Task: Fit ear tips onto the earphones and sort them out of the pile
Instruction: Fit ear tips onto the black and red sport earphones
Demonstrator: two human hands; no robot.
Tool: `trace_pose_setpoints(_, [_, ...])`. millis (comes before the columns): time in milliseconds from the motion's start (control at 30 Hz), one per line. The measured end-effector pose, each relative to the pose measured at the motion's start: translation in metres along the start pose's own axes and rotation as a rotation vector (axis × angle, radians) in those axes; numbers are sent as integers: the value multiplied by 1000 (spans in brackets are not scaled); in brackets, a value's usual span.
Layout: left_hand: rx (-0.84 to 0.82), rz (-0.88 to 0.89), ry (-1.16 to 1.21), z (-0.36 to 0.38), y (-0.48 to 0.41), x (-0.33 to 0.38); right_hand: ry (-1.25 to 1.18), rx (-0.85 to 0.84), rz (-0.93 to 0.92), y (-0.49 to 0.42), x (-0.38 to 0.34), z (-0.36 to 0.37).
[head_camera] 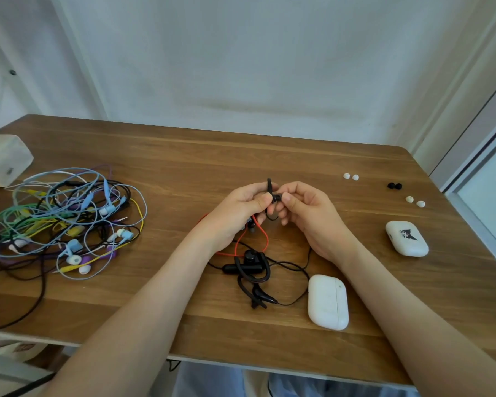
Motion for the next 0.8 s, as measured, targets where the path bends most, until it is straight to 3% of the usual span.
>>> trace_pose_setpoints(667, [-38, 0, 30, 1, 2, 2, 22, 18, 48, -1, 3, -2])
trace_pose_setpoints(800, [-17, -11, 50, 0, 1, 1, 22, 98, 75, -1, 3, -4])
Point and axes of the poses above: each hand's wrist, its own y-axis away from the middle knuckle, its own z-axis out of the palm, x = y × z, the point moved 4 cm from there along -y, towards the middle knuckle, and after that the axes turned 9 degrees about -z, right-handed, at the moved point
